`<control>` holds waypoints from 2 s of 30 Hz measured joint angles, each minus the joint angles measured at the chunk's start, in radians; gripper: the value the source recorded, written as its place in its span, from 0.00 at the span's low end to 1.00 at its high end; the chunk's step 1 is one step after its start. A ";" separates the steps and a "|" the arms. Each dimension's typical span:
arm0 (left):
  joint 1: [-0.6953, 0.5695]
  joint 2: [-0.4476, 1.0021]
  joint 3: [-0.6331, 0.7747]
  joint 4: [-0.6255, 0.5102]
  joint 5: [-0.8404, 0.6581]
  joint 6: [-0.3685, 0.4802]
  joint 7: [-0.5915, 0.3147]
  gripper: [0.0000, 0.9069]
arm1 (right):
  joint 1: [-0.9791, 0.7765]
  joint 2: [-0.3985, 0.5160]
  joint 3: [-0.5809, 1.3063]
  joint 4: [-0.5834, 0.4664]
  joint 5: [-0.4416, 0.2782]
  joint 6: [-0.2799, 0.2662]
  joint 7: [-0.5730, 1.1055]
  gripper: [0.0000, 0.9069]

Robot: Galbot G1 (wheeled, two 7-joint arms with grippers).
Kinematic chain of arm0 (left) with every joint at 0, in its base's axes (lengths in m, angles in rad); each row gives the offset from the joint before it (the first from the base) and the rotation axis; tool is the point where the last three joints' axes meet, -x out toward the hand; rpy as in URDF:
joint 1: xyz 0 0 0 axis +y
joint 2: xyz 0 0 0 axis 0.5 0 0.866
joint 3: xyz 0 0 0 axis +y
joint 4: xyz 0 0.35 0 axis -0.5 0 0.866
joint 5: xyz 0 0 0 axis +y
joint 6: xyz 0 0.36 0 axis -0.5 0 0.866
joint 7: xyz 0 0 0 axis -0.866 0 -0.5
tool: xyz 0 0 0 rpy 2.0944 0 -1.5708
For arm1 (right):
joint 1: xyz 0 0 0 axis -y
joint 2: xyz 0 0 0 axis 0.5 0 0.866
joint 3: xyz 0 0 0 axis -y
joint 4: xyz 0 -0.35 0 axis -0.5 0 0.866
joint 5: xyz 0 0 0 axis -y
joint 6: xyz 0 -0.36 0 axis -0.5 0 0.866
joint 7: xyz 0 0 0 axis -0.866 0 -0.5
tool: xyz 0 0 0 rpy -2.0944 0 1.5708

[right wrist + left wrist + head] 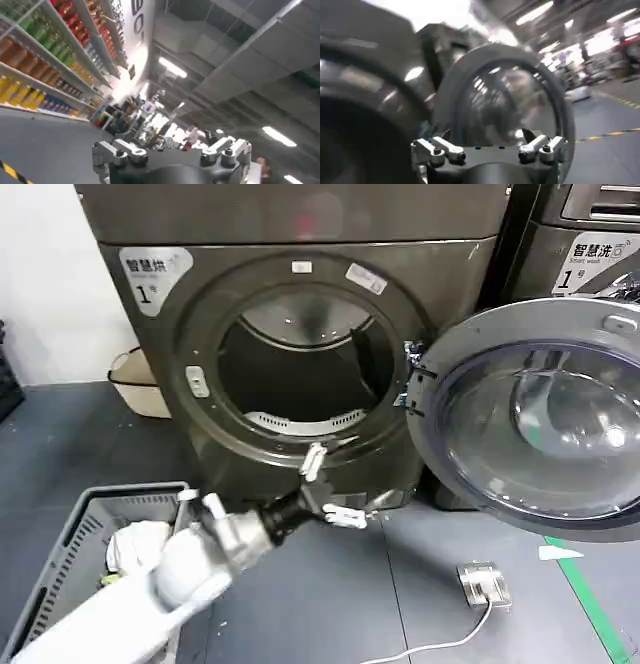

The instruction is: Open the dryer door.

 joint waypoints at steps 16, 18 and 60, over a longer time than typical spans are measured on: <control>0.444 0.110 -0.636 -0.151 -0.525 0.575 -0.458 1.00 | 0.034 -0.067 -0.063 -0.035 -0.006 -0.049 0.002 1.00; 0.465 0.117 -0.690 -0.132 -0.632 0.640 -0.536 1.00 | 0.032 -0.071 -0.073 -0.047 -0.005 -0.038 0.001 1.00; 0.430 0.306 -0.852 0.152 -1.883 0.763 -1.385 1.00 | 0.030 -0.067 -0.096 -0.055 0.028 0.000 -0.029 1.00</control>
